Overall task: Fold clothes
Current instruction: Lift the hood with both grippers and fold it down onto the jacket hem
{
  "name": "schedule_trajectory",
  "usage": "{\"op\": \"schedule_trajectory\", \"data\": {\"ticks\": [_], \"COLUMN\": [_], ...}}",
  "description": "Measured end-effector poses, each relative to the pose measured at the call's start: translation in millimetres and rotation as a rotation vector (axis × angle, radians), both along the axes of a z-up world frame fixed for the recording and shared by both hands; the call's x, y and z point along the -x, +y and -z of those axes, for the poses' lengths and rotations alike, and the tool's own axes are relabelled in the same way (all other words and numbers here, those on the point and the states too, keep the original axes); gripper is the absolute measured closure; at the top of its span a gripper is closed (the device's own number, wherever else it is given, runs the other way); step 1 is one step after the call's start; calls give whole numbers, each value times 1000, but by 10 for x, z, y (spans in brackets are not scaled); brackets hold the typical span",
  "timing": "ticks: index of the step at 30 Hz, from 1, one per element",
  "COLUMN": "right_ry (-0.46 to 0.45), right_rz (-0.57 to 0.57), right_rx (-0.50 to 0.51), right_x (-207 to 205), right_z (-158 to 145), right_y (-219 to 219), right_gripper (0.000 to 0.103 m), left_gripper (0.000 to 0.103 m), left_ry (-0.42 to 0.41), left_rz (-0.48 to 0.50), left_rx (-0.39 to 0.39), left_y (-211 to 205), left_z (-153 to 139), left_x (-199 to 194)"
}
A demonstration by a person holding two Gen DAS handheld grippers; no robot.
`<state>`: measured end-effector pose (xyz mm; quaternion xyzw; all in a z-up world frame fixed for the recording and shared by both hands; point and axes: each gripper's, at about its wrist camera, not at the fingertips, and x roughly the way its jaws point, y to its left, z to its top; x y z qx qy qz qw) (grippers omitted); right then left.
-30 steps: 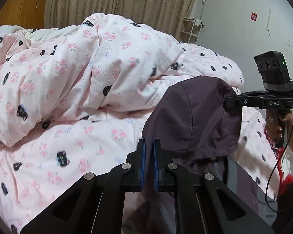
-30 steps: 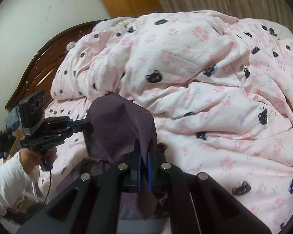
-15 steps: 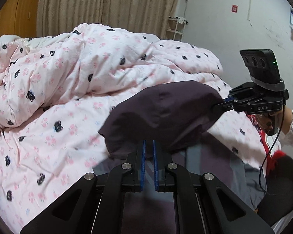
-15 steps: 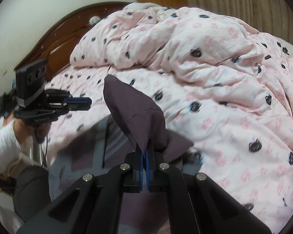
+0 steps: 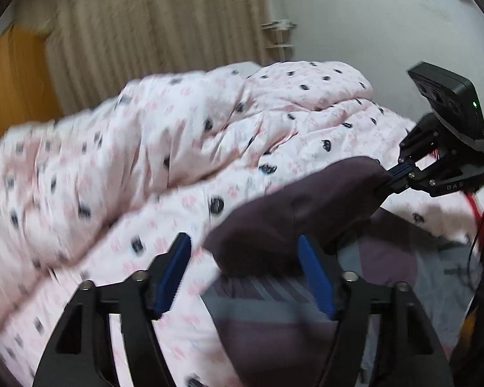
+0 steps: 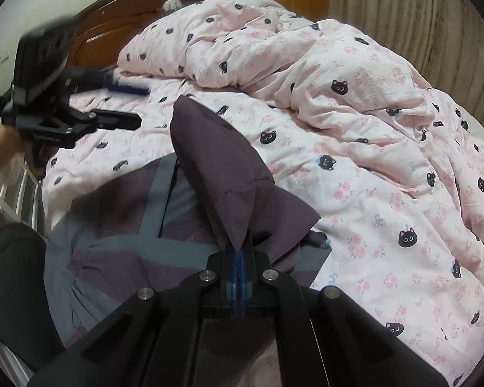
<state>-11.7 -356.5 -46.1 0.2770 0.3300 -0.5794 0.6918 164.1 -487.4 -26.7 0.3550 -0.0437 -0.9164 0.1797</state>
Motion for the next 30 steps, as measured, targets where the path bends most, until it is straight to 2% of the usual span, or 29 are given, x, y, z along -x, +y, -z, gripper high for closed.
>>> {"op": "schedule_trajectory", "data": {"ticks": [4,8,10,14,16,18,20,24,30], "right_ry": [-10,-14,-18,-28,-31,-33,-35,-43,-36], "right_rz": [-5,-16,-20,-24,-22,-20,-14,3,-10], "right_rx": [-4,-13,-16,-20,-18,-17,-13,2,19], "right_x": [9,32,43,83,106,128,151,192,114], "right_z": [42,79,92,118,125,131,133,110,67], "right_y": [25,44,55,67,74,82,88,104,198], "right_gripper": [101,101,101,101,101,101,101,101,101], "left_gripper": [36,36,36,37,48,72,82,89,90], "left_ry": [-118,-225,-264,-316,-332,-337,-339,-329,-300], "left_rz": [95,215,274,337,356,361,364,371,398], "left_rx": [118,168,173,126,95,64,35,-4,-17], "left_y": [37,133,177,241,264,283,303,372,635], "left_z": [26,129,189,294,330,343,348,340,360], "left_x": [271,526,631,740,755,727,686,569,333]}}
